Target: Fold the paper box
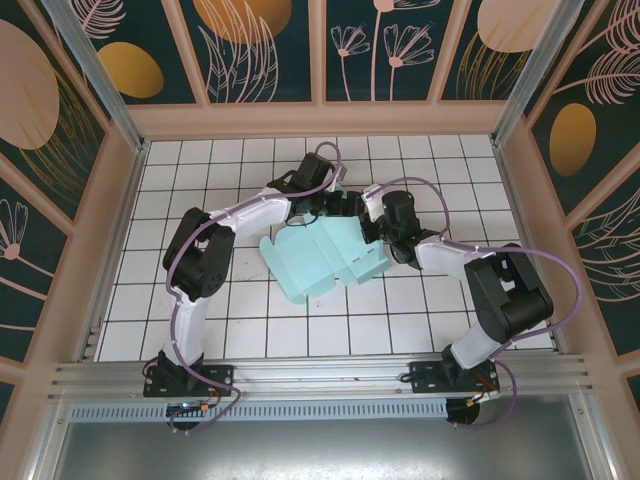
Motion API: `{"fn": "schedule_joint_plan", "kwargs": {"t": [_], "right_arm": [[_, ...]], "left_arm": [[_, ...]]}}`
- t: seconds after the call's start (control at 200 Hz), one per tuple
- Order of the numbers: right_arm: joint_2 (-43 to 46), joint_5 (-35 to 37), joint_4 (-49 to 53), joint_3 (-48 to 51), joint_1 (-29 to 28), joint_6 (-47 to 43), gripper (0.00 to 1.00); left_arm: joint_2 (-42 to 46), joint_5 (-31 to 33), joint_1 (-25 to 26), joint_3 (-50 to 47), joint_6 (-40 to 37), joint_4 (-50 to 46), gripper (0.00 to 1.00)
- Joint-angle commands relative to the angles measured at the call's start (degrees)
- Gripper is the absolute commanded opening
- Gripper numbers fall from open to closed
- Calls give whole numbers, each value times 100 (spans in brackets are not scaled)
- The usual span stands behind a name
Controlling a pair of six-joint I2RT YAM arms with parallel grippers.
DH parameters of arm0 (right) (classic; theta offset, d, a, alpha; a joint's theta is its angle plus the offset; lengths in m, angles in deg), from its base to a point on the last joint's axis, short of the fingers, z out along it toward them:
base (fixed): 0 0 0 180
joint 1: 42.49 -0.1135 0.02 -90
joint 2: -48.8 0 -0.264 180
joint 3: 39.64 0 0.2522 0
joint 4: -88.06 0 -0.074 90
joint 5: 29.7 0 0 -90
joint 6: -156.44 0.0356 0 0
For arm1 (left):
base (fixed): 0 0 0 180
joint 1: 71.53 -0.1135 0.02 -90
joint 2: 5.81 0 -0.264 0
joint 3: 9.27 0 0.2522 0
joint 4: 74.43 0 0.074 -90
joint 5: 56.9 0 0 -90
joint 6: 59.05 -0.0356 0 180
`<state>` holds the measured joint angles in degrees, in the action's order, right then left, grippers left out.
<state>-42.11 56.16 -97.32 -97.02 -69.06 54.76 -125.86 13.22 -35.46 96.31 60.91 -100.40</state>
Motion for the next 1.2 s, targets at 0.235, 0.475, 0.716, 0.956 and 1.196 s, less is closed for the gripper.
{"fn": "schedule_joint_plan", "kwargs": {"t": [0.235,0.475,0.716,0.956,1.196], "right_arm": [[19,-78,-78,-86,31,-35,0],[-114,-79,-48,-155,38,17,0],[-108,-8,50,-206,46,8,0],[-127,-44,58,-225,33,35,0],[-125,-28,83,-242,20,34,0]], "left_arm": [[70,950,-14,710,-412,-538,98],[22,248,51,807,-33,-117,71],[34,143,67,407,286,-15,56],[18,149,93,171,578,164,53],[12,-94,197,105,888,525,37]]}}
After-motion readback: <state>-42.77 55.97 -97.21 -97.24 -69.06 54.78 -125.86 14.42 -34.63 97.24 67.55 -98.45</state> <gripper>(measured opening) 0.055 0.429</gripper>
